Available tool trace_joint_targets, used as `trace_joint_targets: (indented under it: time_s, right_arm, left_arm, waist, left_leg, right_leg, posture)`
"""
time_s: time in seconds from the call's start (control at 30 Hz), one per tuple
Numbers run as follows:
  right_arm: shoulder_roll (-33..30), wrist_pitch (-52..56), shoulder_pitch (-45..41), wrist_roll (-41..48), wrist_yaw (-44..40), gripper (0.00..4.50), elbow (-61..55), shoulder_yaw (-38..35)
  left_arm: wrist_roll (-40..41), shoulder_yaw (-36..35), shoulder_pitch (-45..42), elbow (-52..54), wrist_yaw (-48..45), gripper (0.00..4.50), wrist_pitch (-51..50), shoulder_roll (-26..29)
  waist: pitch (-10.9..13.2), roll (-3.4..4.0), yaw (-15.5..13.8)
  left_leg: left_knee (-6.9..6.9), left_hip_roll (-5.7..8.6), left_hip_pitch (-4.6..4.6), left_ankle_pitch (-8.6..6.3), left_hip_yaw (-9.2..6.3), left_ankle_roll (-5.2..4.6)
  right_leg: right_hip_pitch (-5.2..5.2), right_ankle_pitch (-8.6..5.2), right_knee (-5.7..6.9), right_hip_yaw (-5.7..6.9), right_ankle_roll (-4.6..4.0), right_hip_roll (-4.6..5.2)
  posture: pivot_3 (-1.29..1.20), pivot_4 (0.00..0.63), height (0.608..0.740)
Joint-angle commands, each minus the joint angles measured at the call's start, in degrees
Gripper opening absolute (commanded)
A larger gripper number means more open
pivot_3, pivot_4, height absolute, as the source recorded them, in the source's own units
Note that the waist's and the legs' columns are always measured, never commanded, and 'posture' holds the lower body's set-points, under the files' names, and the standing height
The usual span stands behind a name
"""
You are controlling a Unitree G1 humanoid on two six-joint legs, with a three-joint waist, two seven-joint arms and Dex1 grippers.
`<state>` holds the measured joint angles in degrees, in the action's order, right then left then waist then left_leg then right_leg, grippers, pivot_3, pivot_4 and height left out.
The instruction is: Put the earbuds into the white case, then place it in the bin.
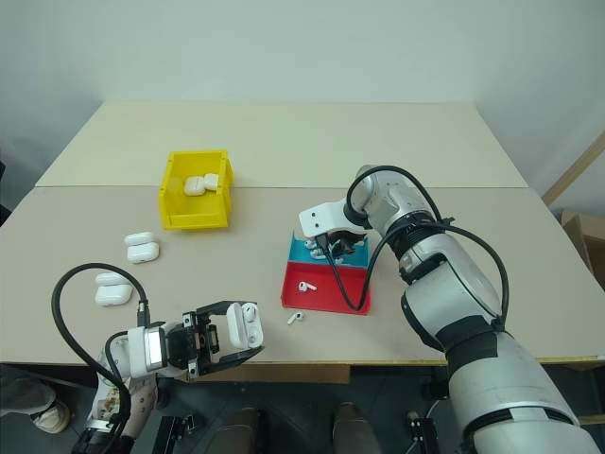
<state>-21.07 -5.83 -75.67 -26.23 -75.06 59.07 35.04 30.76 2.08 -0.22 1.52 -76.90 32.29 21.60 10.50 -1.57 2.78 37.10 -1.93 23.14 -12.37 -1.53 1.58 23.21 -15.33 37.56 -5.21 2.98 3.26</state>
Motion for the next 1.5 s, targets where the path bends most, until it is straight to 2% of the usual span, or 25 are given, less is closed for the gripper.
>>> trace_joint_targets:
  time_s: [0.03, 0.5, 0.6, 1.13, 1.23, 1.5]
  right_arm:
    - [-0.12, -1.07, -0.29, -0.3, -0.25, 1.65, -0.29, -0.8]
    - [-0.24, -1.18, 0.05, -1.25, -0.63, 1.65, -0.14, -0.66]
    - [-0.14, -1.21, 0.11, -1.23, -0.62, 1.09, -0.24, -0.84]
    - [-0.2, -1.62, 0.44, -0.75, -1.05, 1.09, -1.16, -1.63]
    - [-0.16, -1.57, 0.74, -0.82, -1.13, 0.7, -1.57, -1.8]
    - [-1.61, -1.14, 0.47, -0.07, -0.57, 0.7, -4.59, -4.11]
  left_arm:
    - [-0.11, 0.22, -0.47, 0.98, 0.68, 2.77, 1.07, 0.1]
    - [-0.31, 0.45, -0.65, 0.79, 0.79, 2.77, 1.2, 0.21]
    - [-0.31, 0.43, -0.69, 0.66, 0.65, 2.77, 1.27, 0.28]
    - [-0.28, 0.49, -0.99, -0.02, 0.2, 2.77, 1.75, 0.36]
    - [-0.24, 0.52, -1.06, -0.03, 0.09, 2.77, 1.7, 0.37]
    - [-0.33, 0.47, -1.58, -0.33, 0.22, 2.77, 1.76, 0.14]
  waist:
    - [0.0, 0.0, 0.0]
    - [0.0, 0.0, -0.02]
    - [0.0, 0.0, 0.0]
    - [-0.01, 0.01, 0.01]
    - [-0.01, 0.01, 0.01]
    - [0.0, 0.01, 0.0]
  left_leg:
    - [0.0, 0.0, 0.0, 0.0, 0.0, 0.0]
    - [0.0, 0.0, -0.01, 0.0, 0.0, 0.0]
    - [0.0, 0.0, -0.02, 0.0, 0.0, 0.0]
    - [0.0, 0.0, -0.04, 0.0, 0.0, 0.0]
    - [0.0, 0.0, -0.04, 0.0, 0.0, 0.0]
    - [0.0, 0.0, -0.04, 0.0, 0.0, 0.0]
  right_leg:
    - [0.0, 0.0, 0.0, 0.0, 0.0, 0.0]
    - [0.0, 0.0, 0.01, 0.0, 0.0, 0.0]
    - [-0.01, 0.0, 0.01, 0.0, 0.0, 0.0]
    - [-0.02, 0.0, 0.02, 0.0, 0.0, 0.0]
    - [-0.02, 0.0, 0.03, 0.0, 0.0, 0.0]
    - [-0.02, 0.0, 0.03, -0.01, 0.0, -0.01]
  posture:
    - [0.0, 0.15, 0.74]
    - [0.0, 0.15, 0.74]
    - [0.0, 0.15, 0.74]
    - [0.0, 0.15, 0.74]
    - [0.0, 0.15, 0.74]
    - [0.0, 0.15, 0.74]
